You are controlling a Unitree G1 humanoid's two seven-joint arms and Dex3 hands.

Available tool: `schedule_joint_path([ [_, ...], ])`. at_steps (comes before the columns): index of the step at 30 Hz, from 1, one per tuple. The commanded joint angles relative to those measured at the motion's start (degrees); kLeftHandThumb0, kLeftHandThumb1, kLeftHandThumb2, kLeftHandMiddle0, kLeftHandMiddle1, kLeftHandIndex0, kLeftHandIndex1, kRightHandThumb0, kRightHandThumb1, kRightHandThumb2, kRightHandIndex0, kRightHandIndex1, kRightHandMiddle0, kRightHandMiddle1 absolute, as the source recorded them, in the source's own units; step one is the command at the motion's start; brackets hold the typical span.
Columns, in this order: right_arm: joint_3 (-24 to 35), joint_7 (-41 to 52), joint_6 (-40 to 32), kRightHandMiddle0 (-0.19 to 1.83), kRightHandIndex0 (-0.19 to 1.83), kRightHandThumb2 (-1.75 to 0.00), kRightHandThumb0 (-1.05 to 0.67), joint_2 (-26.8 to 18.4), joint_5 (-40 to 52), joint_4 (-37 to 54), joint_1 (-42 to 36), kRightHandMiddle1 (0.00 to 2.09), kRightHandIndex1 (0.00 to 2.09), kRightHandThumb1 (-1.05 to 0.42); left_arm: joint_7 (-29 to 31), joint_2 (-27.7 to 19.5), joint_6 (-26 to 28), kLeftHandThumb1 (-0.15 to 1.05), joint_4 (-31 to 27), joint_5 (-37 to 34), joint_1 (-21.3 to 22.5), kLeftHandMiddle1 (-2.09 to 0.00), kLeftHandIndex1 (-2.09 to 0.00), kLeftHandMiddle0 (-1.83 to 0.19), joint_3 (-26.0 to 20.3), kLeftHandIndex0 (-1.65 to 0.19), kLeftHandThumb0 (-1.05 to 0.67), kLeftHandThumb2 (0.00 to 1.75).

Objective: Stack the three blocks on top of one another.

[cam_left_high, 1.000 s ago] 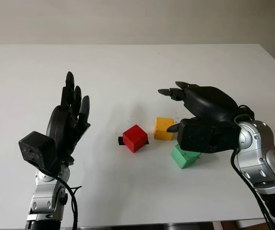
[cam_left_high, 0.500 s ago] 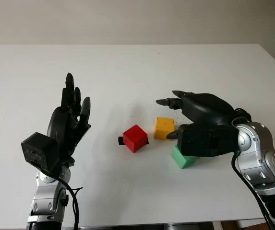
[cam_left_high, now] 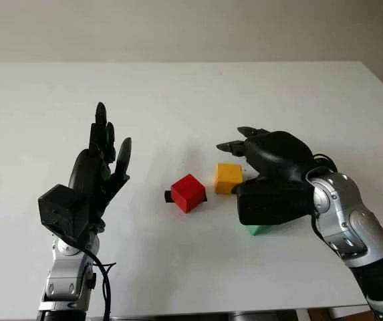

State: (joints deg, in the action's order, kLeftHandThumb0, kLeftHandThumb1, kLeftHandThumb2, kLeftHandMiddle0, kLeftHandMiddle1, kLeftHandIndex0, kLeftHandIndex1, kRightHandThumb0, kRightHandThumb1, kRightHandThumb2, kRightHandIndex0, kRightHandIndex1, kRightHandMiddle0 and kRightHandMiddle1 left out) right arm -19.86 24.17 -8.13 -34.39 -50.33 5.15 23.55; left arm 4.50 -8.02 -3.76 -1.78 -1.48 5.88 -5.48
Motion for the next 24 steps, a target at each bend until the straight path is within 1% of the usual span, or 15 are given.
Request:
schedule_joint_path([
  [1,0.1,-0.5,0.7,0.5,0.18,-0.06,-0.6,0.1,-0.7,-0.2,1.3,0.17,0.08,-0.97,0.0,-0.3,0.0,1.05,-1.2,0.5,-0.6,-0.05,-0.05,0.13,0.2,0.16,-0.72,0.52],
  [5,0.1,-0.7,1.1,0.52,0.19,-0.05,-0.61,0.3,-1.7,-0.5,1.8,0.2,0.08,-0.97,-0.1,-0.3,-0.5,1.05,-0.8,0.9,-0.5,-0.06,-0.05,0.12,0.2,0.15,-0.7,0.52],
  [6,0.2,-0.7,1.2,0.48,0.21,-0.05,-0.6,0.4,-1.8,-0.5,1.8,0.35,0.08,-0.97,0.0,-0.3,-0.7,1.05,-0.6,0.8,-0.4,-0.06,-0.05,0.12,0.2,0.15,-0.7,0.52],
  [7,0.3,-0.5,1.3,0.36,0.22,-0.05,-0.6,0.5,-1.7,-0.5,1.9,0.65,0.07,-0.96,0.0,-0.3,-0.8,1.05,-0.5,0.6,-0.3,-0.05,-0.05,0.12,0.1,0.15,-0.7,0.52],
  [8,0.4,-0.3,1.3,0.25,0.22,-0.05,-0.6,0.5,-1.5,-0.5,2.1,0.88,0.06,-0.96,0.1,-0.3,-0.9,1.05,-0.3,0.5,-0.1,-0.05,-0.05,0.13,0.0,0.15,-0.7,0.52],
  [9,0.5,-0.2,1.3,0.18,0.23,-0.05,-0.6,0.5,-1.4,-0.5,2.2,1.05,0.06,-0.96,0.2,-0.3,-1.0,1.05,-0.1,0.4,0.0,-0.05,-0.05,0.13,-0.1,0.16,-0.7,0.52],
  [11,0.7,0.0,1.4,0.14,0.24,-0.05,-0.6,0.5,-1.2,-0.4,2.4,1.17,0.06,-0.96,0.1,-0.3,-1.0,1.05,0.0,0.1,0.2,-0.06,-0.05,0.12,-0.3,0.16,-0.7,0.52],
  [13,0.9,0.1,1.6,0.12,0.26,-0.05,-0.6,0.4,-1.1,-0.3,2.6,1.23,0.07,-0.96,0.0,-0.2,-0.7,1.05,-0.1,-0.2,0.3,-0.06,-0.05,0.12,-0.5,0.16,-0.69,0.51],
  [15,1.1,0.1,1.6,0.09,0.27,-0.05,-0.6,0.4,-0.9,-0.5,2.8,1.57,0.07,-0.96,-0.3,-0.2,-0.7,1.05,-0.1,-0.3,0.5,-0.06,-0.06,0.1,-0.6,0.15,-0.69,0.5],
  [16,1.2,0.2,1.7,0.08,0.29,-0.05,-0.6,0.5,-0.5,-0.6,2.9,1.61,0.07,-0.96,-0.4,-0.1,-0.8,1.05,0.0,-0.3,0.6,-0.06,-0.06,0.1,-0.6,0.15,-0.69,0.5],
  [17,1.3,0.4,1.6,0.11,0.3,-0.05,-0.59,0.6,0.0,-0.6,3.0,1.55,0.07,-0.96,-0.5,-0.2,-0.8,1.05,0.0,-0.1,0.7,-0.06,-0.06,0.1,-0.5,0.15,-0.68,0.5],
  [18,1.4,0.6,1.6,0.18,0.32,-0.05,-0.59,0.7,0.3,-0.7,3.0,1.36,0.07,-0.96,-0.6,-0.2,-0.8,1.05,0.1,-0.1,0.7,-0.06,-0.06,0.1,-0.5,0.15,-0.68,0.51],
  [19,1.4,1.1,1.6,0.21,0.32,-0.05,-0.58,0.7,0.7,-0.8,3.1,1.28,0.07,-0.96,-0.7,-0.2,-0.7,1.05,0.1,-0.1,0.8,-0.06,-0.06,0.1,-0.5,0.15,-0.68,0.51],
  [22,1.6,2.2,1.6,0.29,0.33,-0.06,-0.56,0.8,2.0,-1.1,3.4,1.19,0.06,-0.97,-0.7,-0.1,-0.8,1.05,0.2,-0.1,0.8,-0.06,-0.05,0.1,-0.3,0.15,-0.68,0.51],
  [24,1.6,2.1,1.9,0.32,0.34,-0.06,-0.55,0.7,2.6,-1.5,3.5,1.17,0.07,-0.97,-0.8,-0.1,-0.8,1.05,0.2,-0.1,0.8,-0.06,-0.06,0.1,-0.3,0.15,-0.68,0.51],
])
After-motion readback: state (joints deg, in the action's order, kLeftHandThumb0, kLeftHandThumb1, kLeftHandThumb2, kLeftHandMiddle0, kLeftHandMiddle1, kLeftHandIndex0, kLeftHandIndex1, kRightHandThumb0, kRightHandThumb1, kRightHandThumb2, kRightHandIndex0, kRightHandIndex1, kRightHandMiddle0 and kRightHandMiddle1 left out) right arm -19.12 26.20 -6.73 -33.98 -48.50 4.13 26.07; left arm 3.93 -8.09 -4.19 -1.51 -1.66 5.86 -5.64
